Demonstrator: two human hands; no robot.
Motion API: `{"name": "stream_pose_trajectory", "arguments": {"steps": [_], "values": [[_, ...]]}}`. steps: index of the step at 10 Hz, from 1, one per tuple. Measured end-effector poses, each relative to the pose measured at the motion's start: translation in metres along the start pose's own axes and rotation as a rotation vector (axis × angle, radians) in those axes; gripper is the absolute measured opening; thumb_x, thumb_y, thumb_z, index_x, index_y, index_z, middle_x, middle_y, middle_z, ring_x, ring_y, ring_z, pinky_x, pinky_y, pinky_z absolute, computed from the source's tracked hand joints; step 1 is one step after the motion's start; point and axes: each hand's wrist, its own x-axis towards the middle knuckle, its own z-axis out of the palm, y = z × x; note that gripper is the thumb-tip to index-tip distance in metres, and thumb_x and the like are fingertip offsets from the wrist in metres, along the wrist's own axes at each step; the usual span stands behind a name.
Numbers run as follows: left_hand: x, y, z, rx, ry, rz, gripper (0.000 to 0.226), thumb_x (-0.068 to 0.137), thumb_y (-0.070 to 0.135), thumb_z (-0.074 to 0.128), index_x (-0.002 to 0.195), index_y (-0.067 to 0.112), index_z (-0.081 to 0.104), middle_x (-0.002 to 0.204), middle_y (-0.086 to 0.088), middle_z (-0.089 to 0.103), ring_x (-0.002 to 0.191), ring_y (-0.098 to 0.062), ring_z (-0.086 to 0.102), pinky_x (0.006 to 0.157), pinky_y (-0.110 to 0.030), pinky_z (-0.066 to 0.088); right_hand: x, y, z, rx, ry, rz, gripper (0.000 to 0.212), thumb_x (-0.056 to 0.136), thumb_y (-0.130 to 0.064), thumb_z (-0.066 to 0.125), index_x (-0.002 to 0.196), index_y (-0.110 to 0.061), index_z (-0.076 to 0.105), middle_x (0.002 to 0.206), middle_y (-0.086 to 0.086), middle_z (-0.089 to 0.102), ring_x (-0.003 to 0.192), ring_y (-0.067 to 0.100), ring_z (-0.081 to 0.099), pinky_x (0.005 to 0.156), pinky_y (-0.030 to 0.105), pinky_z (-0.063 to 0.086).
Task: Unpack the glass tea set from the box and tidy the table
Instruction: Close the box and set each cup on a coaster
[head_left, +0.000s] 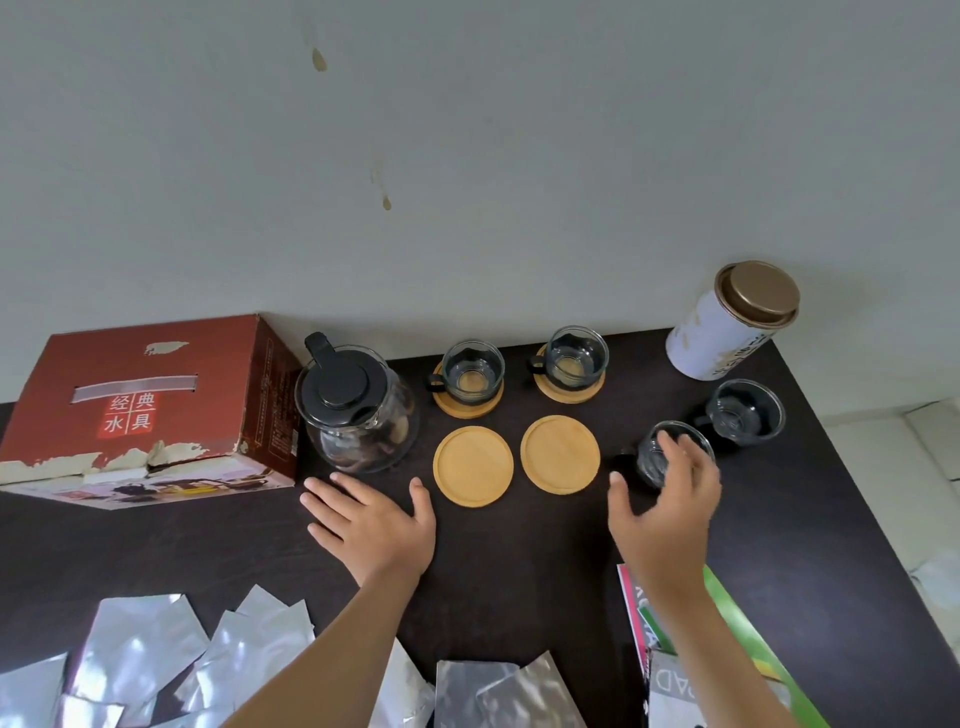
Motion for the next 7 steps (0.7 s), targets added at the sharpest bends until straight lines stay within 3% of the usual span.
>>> {"name": "stream_pose_trajectory", "arguments": {"steps": [1, 2, 3, 4, 5, 7], "values": [[0.000, 0.000, -0.001, -0.009, 0.000, -0.005, 0.095, 0.083, 0.058, 0.047, 0.144, -0.009, 0.016, 0.152, -0.032, 0.009, 0.141, -0.044, 0.005, 0.110, -0.059, 0.015, -0.004, 0.011, -0.008, 0.062, 0.074, 0.195, 0.076, 0.074, -0.009, 0.077, 0.139, -0.001, 0.038, 0.142, 0.021, 0.031, 0.134, 0.032, 0.027, 0.106, 0.036, 0.029], [-0.001, 0.001, -0.002, -0.012, 0.008, -0.004, 0.095, 0.081, 0.060, 0.040, 0.143, -0.009, 0.017, 0.151, -0.032, 0.011, 0.141, -0.045, 0.007, 0.109, -0.060, 0.017, 0.000, 0.023, -0.008, 0.093, 0.055, 0.345, 0.089, 0.074, -0.016, 0.079, 0.146, -0.006, 0.027, 0.150, 0.014, 0.025, 0.140, 0.027, 0.020, 0.108, 0.035, 0.024], [-0.001, 0.001, -0.002, -0.013, 0.009, -0.011, 0.095, 0.082, 0.058, 0.046, 0.143, -0.009, 0.017, 0.151, -0.032, 0.011, 0.141, -0.045, 0.007, 0.109, -0.059, 0.017, 0.007, 0.035, -0.003, 0.200, 0.010, 0.443, 0.095, 0.072, -0.030, 0.081, 0.145, -0.010, 0.025, 0.148, 0.008, 0.030, 0.139, 0.022, 0.027, 0.115, 0.043, 0.028], [-0.001, 0.001, -0.003, -0.017, 0.006, -0.010, 0.096, 0.080, 0.061, 0.038, 0.143, -0.009, 0.018, 0.151, -0.032, 0.012, 0.141, -0.045, 0.008, 0.109, -0.060, 0.018, 0.011, 0.038, 0.004, 0.274, 0.016, 0.477, 0.086, 0.066, -0.039, 0.080, 0.135, -0.010, 0.038, 0.134, 0.008, 0.045, 0.126, 0.024, 0.044, 0.107, 0.048, 0.038], [-0.001, 0.001, -0.001, -0.014, 0.003, -0.007, 0.098, 0.078, 0.062, 0.036, 0.143, -0.009, 0.017, 0.151, -0.032, 0.011, 0.141, -0.044, 0.007, 0.109, -0.059, 0.017, 0.013, 0.036, 0.010, 0.311, 0.041, 0.517, 0.086, 0.072, -0.027, 0.082, 0.142, -0.014, 0.034, 0.140, 0.003, 0.043, 0.131, 0.019, 0.042, 0.111, 0.043, 0.035], [0.000, 0.001, -0.001, -0.004, 0.002, -0.007, 0.098, 0.079, 0.062, 0.035, 0.144, -0.008, 0.017, 0.152, -0.031, 0.010, 0.141, -0.044, 0.006, 0.110, -0.059, 0.017, 0.006, 0.023, 0.020, 0.398, 0.139, 0.531, 0.085, 0.068, -0.026, 0.085, 0.139, -0.018, 0.039, 0.137, 0.000, 0.047, 0.127, 0.016, 0.047, 0.107, 0.044, 0.040]]}}
